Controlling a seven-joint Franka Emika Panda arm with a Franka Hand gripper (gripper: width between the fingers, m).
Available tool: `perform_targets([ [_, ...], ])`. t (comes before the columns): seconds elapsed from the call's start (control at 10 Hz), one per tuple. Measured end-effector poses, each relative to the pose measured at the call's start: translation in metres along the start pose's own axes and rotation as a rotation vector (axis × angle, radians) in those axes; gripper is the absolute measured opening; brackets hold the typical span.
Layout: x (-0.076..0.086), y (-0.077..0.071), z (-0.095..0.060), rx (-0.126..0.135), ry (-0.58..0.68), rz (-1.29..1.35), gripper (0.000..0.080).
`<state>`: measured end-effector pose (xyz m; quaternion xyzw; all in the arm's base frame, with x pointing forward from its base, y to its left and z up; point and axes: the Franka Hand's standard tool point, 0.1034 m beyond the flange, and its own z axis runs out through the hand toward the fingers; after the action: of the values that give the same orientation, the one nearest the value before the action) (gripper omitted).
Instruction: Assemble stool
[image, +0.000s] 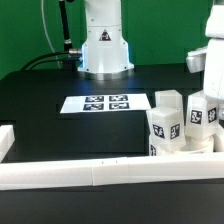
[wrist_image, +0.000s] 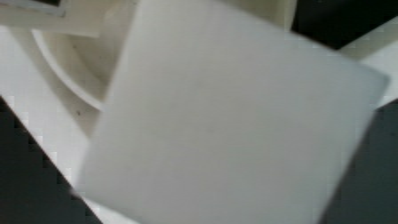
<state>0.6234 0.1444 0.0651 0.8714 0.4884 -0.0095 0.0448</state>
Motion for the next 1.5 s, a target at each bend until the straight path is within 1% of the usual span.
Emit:
perform_targets([
  [0.2,0.000,0.000,-0.001,0.000,-0.001,-0.014,0.0001],
  [0.3,0.003,-0.003,-0.013,0.003,-0.039,-0.053,0.0001],
  [0.4,0.005,-0.002,-0.032,0.000,-0.059,-0.135,0.0088],
  [0.5,0.001,0.001,-0.042,0.001,-0.094,-0.336,0.0223],
  [0.6,-0.001,0.003,-0.047,-0.006,-0.098,-0.472,0.0223],
  [0.7,-0.009,0.002,-0.046,0.003,-0.098,-0.490,0.0404],
  [0.8,-0.012,0.004,-0.044,0.001,-0.110,-0.522,0.0550],
  [0.9,-0.013,0.005,-0.044,0.003,-0.114,-0.583,0.0550],
  [1.0,-0.014,0.006,-0.043,0.004,-0.114,-0.594,0.0628],
  [1.1,-0.017,0.007,-0.042,0.008,-0.116,-0.608,0.0628],
  [1.3,-0.034,0.020,-0.035,0.021,-0.121,-0.611,0.0648],
  [1.5,-0.035,0.017,-0.021,0.031,-0.125,-0.611,0.0649],
])
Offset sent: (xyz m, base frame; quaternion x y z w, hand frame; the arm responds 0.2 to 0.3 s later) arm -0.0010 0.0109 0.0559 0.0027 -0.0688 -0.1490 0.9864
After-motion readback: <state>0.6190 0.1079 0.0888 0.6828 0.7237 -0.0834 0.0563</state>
